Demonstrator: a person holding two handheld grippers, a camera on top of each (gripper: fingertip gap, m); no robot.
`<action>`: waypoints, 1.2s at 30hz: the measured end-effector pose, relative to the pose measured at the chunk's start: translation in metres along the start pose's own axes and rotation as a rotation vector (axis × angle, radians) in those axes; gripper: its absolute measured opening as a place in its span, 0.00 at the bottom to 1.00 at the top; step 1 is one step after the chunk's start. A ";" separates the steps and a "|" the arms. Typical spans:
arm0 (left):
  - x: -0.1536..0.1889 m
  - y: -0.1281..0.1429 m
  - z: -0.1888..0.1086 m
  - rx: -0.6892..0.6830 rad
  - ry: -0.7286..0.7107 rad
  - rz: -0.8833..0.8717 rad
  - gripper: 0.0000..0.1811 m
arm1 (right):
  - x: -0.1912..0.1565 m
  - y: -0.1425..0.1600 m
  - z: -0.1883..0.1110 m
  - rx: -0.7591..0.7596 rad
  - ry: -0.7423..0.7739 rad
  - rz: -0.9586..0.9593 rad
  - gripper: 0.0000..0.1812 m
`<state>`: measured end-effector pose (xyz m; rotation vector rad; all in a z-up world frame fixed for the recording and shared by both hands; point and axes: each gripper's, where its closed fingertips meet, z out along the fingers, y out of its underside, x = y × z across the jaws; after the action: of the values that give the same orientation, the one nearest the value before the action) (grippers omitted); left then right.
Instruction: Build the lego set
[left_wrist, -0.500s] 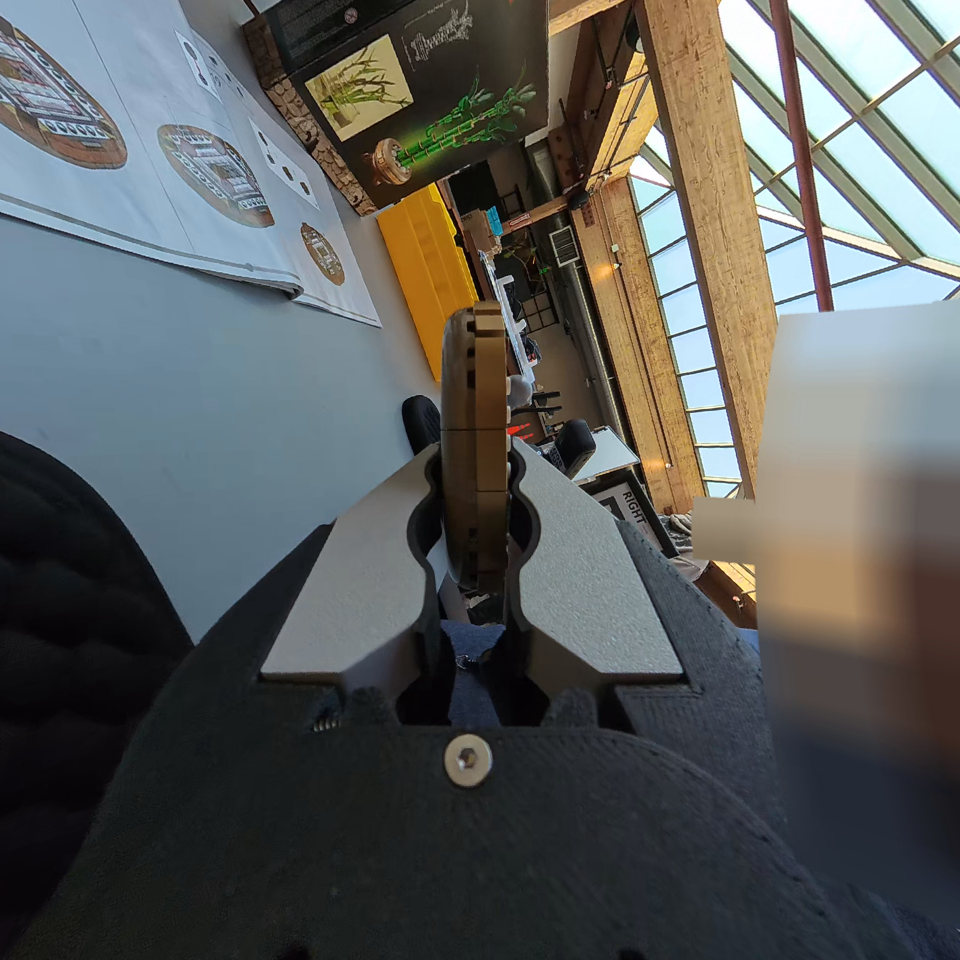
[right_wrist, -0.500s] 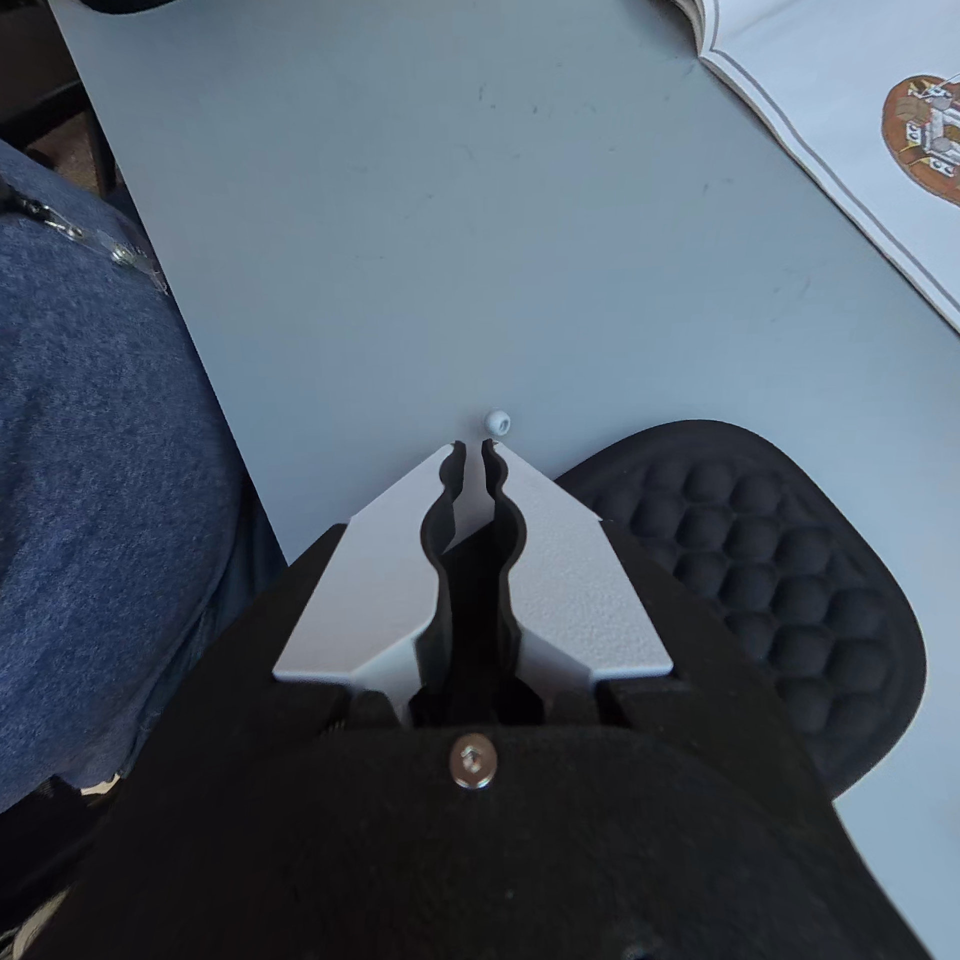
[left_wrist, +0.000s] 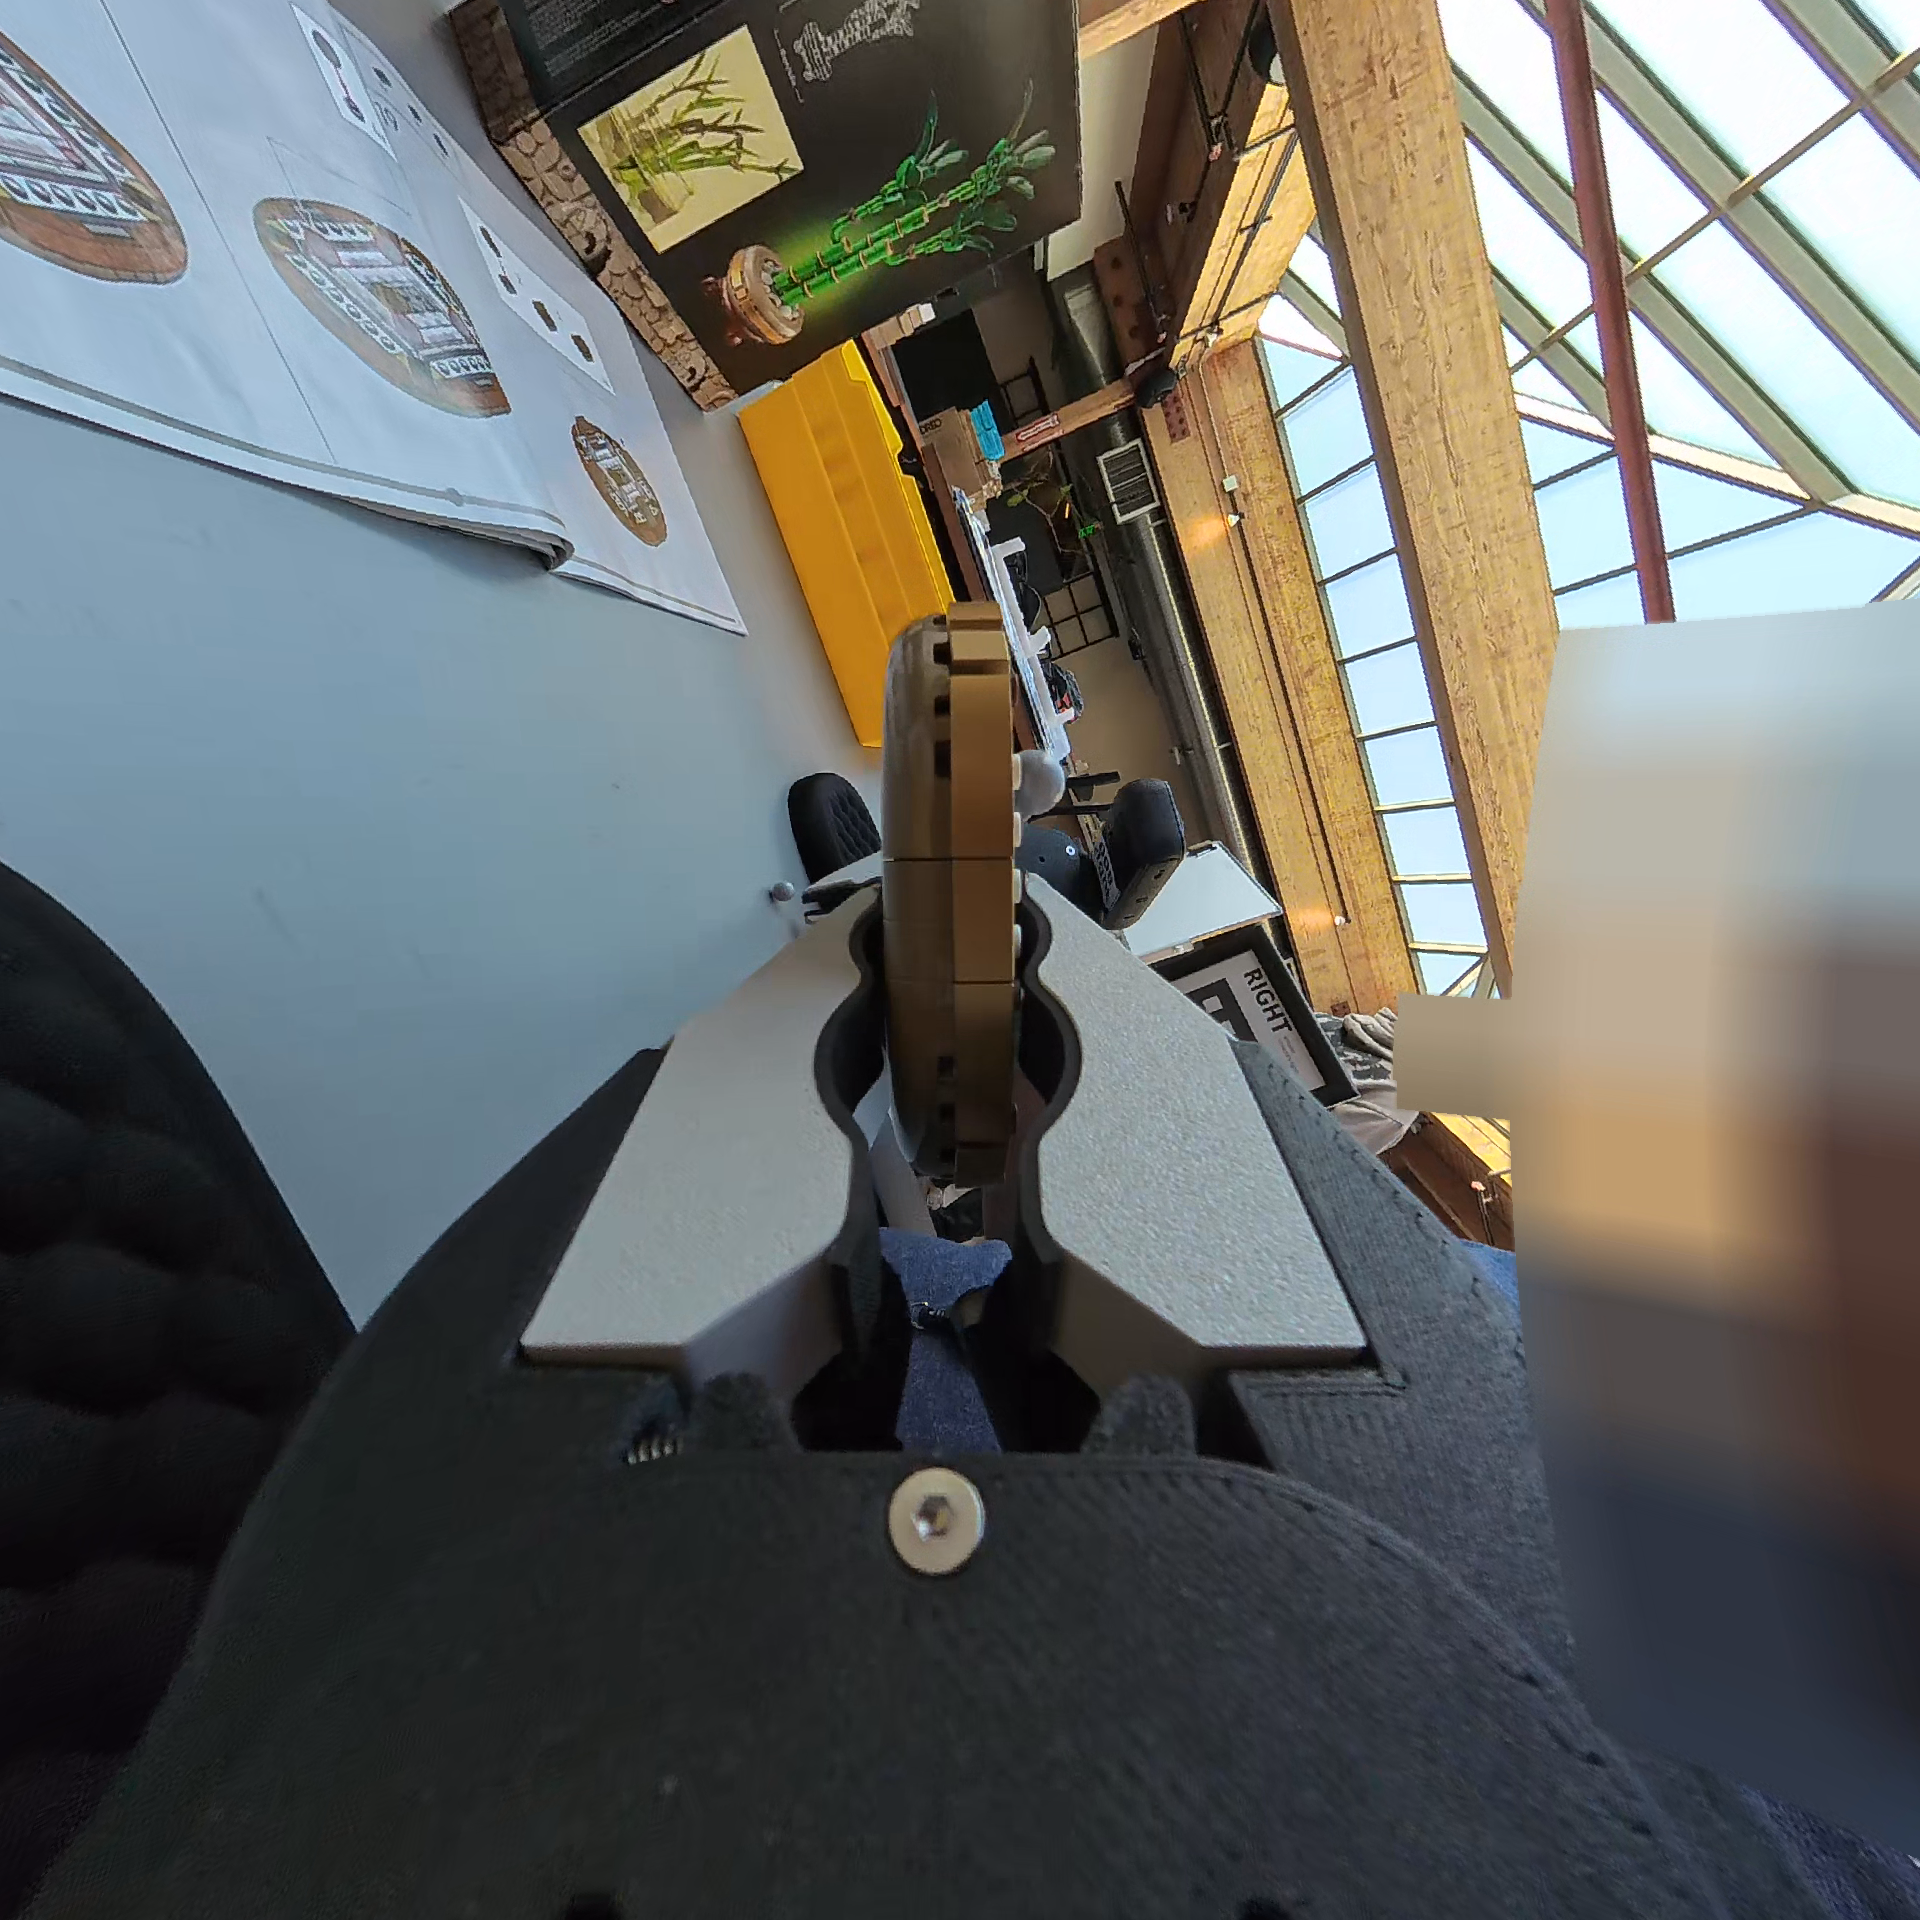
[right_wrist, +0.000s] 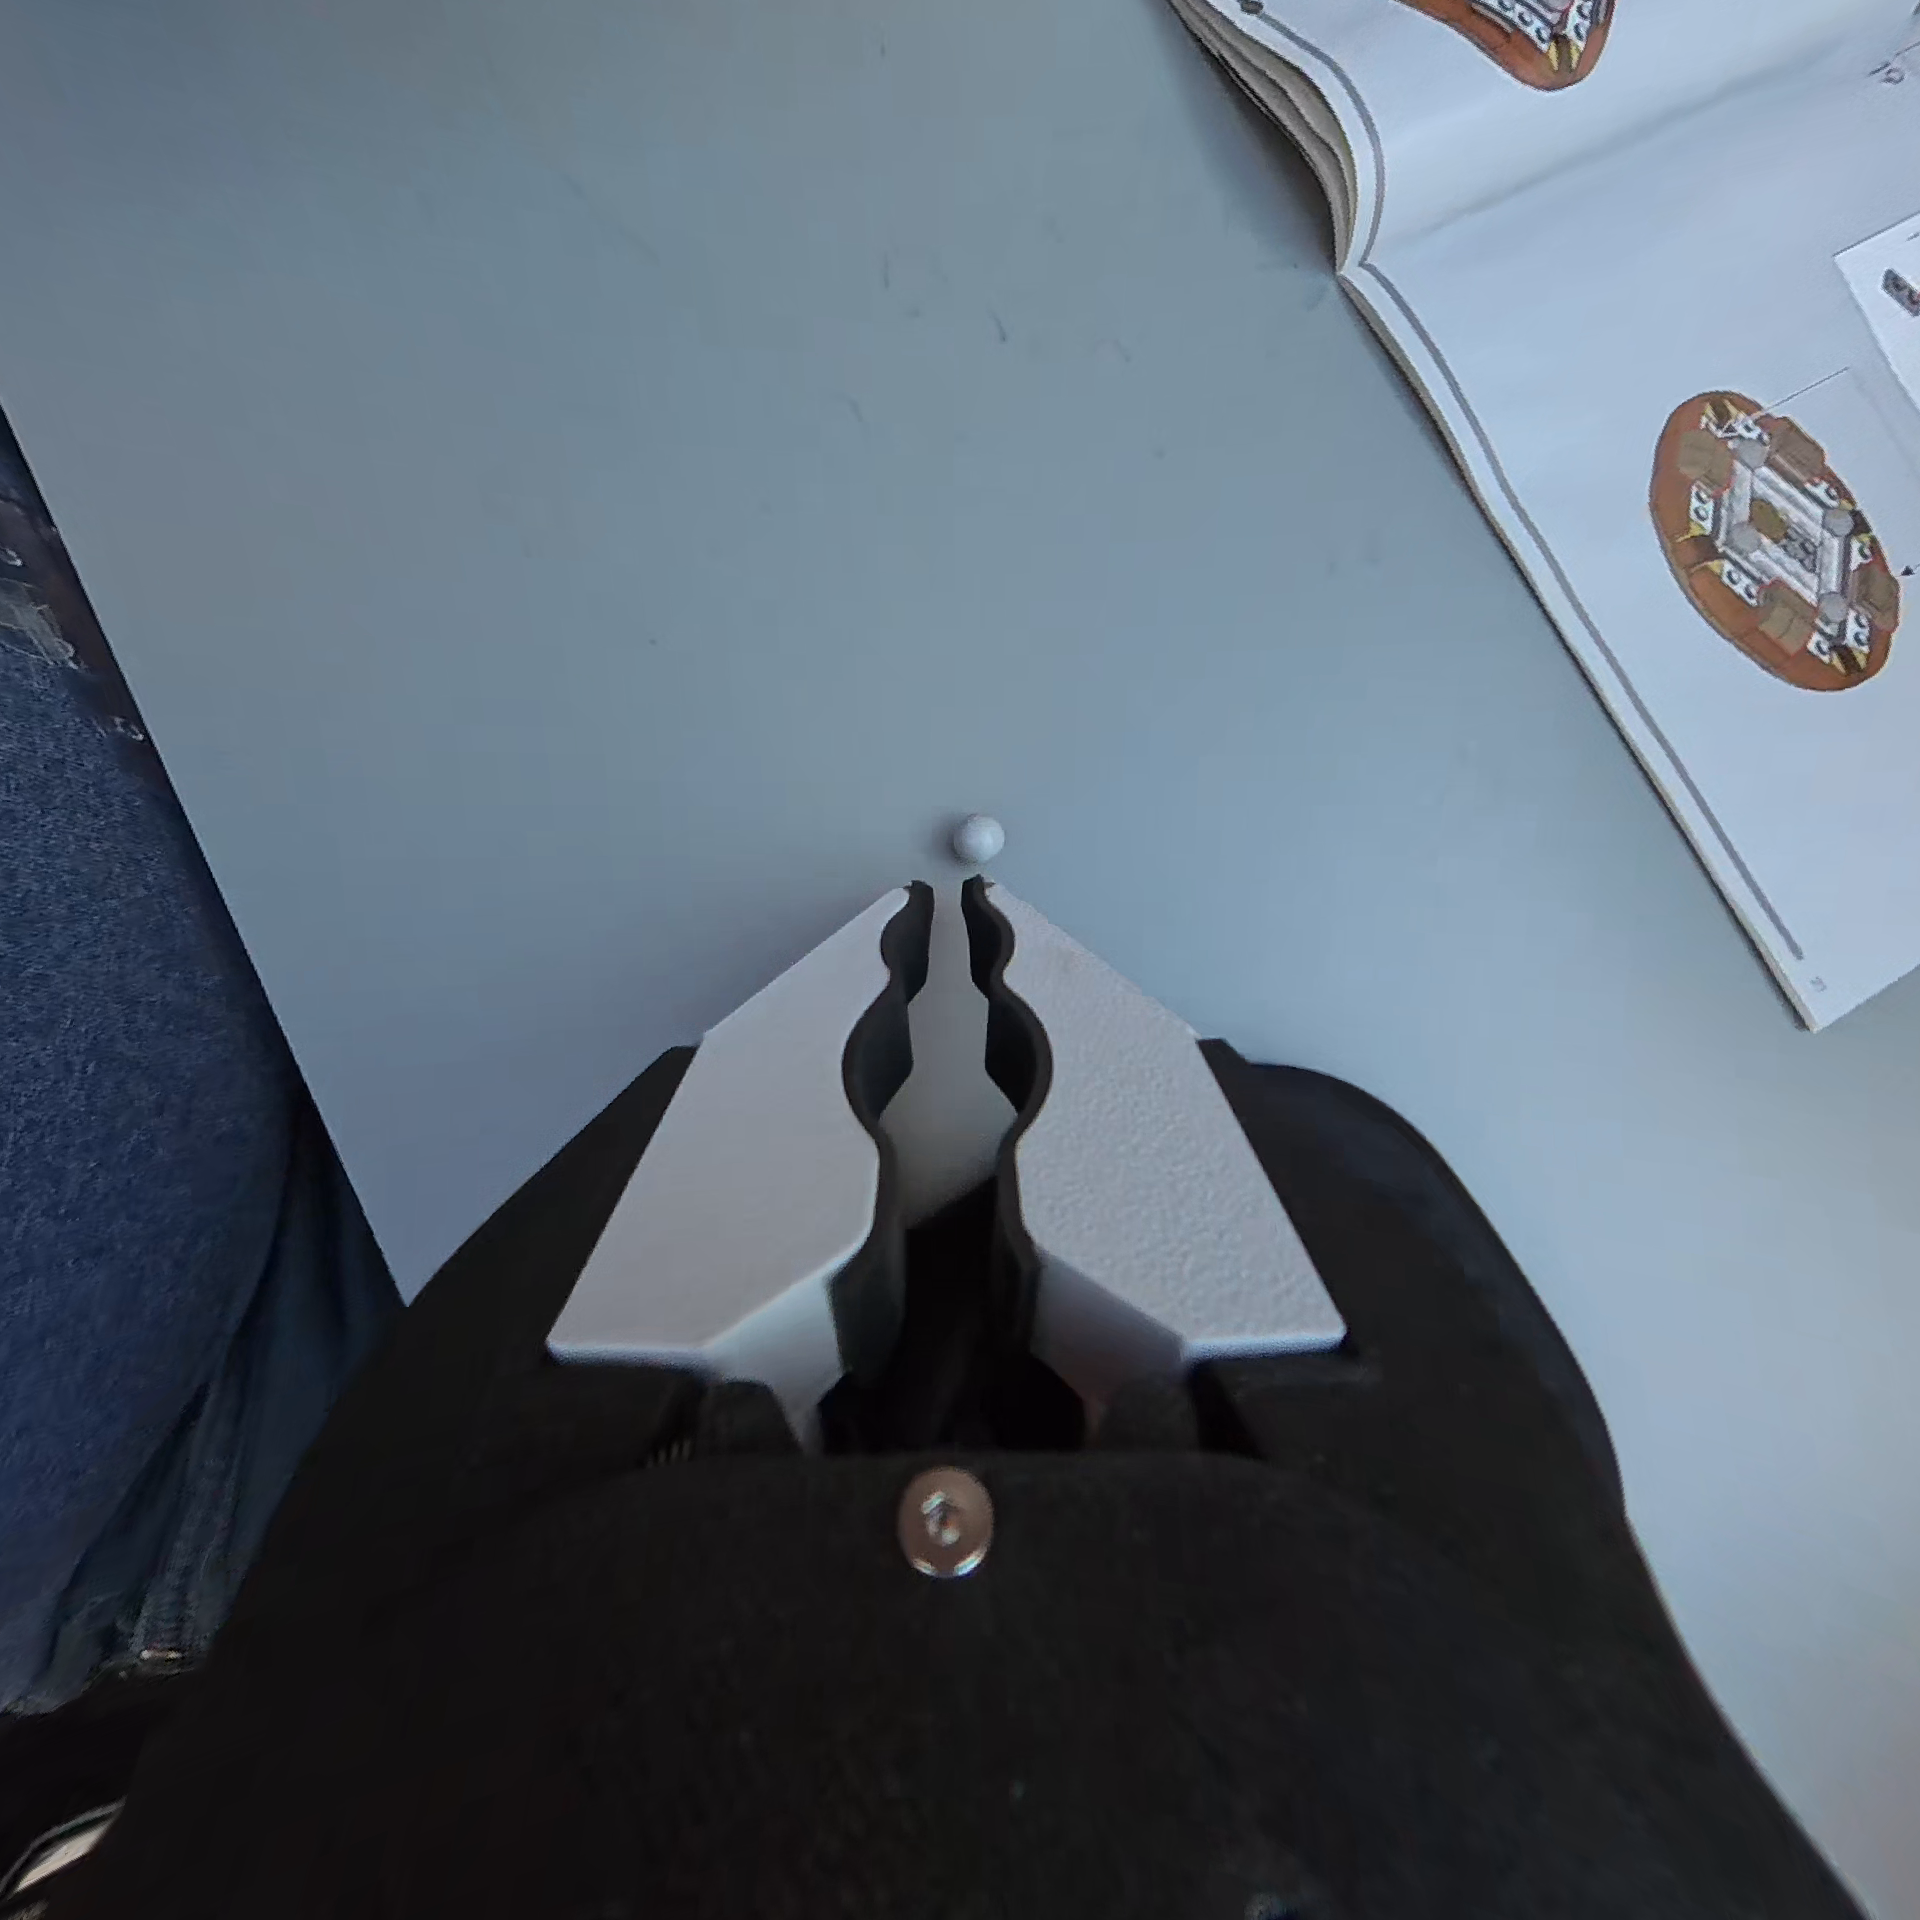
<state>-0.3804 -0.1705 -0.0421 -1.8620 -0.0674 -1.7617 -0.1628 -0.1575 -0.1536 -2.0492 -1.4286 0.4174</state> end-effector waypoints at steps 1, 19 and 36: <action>0.000 0.000 0.000 -0.001 0.000 0.001 0.11 | 0.000 -0.003 0.002 -0.003 -0.005 -0.010 0.04; -0.001 -0.003 -0.006 0.008 -0.014 0.003 0.11 | -0.015 -0.065 0.061 -0.002 -0.173 -0.148 0.03; -0.004 -0.001 -0.003 -0.010 -0.006 -0.010 0.11 | -0.022 -0.052 0.039 0.084 -0.154 -0.073 0.08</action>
<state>-0.3838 -0.1691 -0.0457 -1.8770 -0.0711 -1.7663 -0.2314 -0.1538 -0.1522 -1.9267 -1.5445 0.6049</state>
